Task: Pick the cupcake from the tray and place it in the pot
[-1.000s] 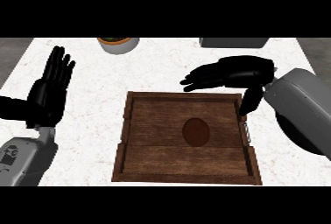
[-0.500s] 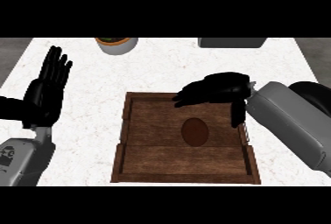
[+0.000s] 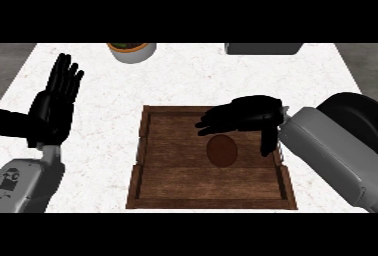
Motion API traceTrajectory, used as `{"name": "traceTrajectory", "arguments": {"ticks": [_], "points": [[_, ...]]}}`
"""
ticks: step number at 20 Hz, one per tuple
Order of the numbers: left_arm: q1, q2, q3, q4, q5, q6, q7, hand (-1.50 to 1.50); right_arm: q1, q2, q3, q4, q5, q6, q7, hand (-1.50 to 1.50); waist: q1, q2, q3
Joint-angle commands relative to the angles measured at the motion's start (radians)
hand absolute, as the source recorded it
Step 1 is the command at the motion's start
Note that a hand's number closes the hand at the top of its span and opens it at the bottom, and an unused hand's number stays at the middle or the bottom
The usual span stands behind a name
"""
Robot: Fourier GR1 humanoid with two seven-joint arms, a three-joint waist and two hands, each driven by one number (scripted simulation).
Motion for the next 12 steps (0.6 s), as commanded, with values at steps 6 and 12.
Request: {"name": "traceTrajectory", "arguments": {"ticks": [6,12], "points": [[0.057,-0.035,0.034,0.008,-0.042,-0.048,-0.048,0.0,0.037,0.091,-0.061,0.029,0.16,0.011,0.042,-1.5,0.002,0.001,0.0],[0.025,-0.06,0.054,0.051,-0.054,-0.067,-0.05,0.0,0.13,0.195,-0.038,0.01,0.236,-0.005,0.097,-1.5,-0.003,0.001,0.0]]}}
